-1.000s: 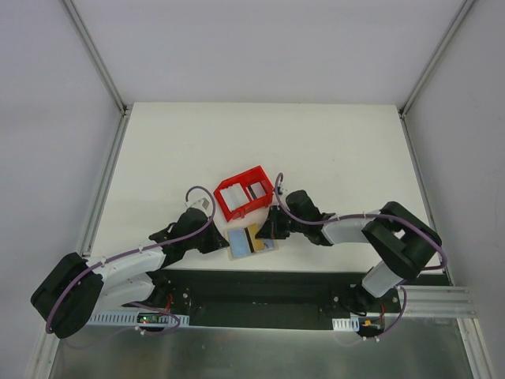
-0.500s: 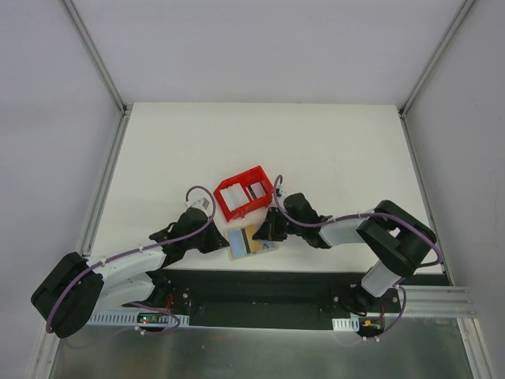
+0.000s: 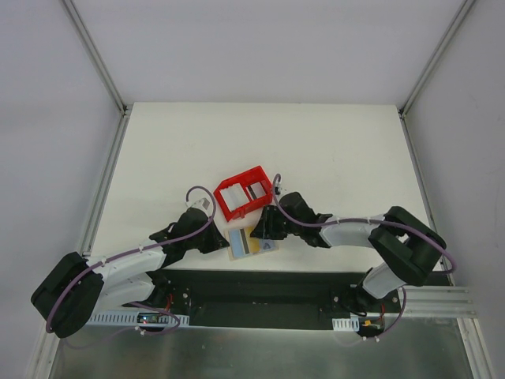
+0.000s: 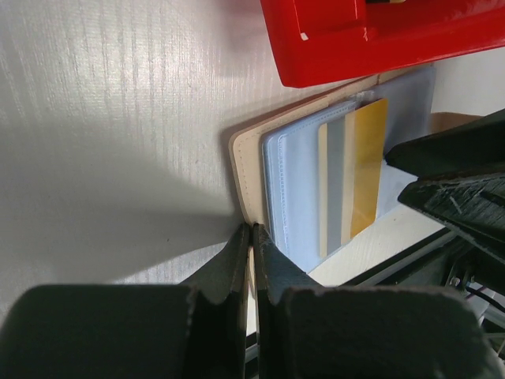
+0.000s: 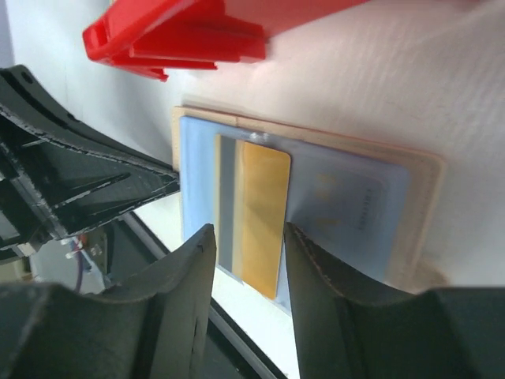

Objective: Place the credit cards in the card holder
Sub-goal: Insert the credit card into the card holder.

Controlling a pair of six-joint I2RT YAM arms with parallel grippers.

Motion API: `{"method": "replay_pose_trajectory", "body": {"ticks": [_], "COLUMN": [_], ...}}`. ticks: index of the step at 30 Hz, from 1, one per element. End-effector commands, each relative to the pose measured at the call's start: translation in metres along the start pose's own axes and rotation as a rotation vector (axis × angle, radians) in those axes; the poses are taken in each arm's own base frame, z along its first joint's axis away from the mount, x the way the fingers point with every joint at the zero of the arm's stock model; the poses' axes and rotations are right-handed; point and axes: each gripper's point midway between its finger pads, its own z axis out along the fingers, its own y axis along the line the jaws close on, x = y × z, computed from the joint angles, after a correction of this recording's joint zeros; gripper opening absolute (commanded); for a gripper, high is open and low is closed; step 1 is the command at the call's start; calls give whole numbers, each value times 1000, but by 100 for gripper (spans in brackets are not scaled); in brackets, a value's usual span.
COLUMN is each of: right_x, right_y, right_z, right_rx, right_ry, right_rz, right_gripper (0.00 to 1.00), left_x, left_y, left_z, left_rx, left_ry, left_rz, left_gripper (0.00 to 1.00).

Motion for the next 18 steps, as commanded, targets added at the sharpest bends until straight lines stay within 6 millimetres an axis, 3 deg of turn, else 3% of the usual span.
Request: {"method": "replay_pose_trajectory", "body": {"ticks": [1,9,18], "right_x": [-6,11,14], "right_y": [-17,2,30], "right_z": [-11,6,18], "right_rx": [134,83,27], "right_ry": [6,104,140], "right_rz": [-88,-110,-147], "right_gripper": [43,43,38], "left_x": [-2,-3,-4], "left_y": [5,3,2], "left_z": [0,0,0], "left_rx": [-25,-18,-13], "left_ry": [-11,-12,-15], "left_rz": [13,16,13], "left_gripper": [0,0,0]}}
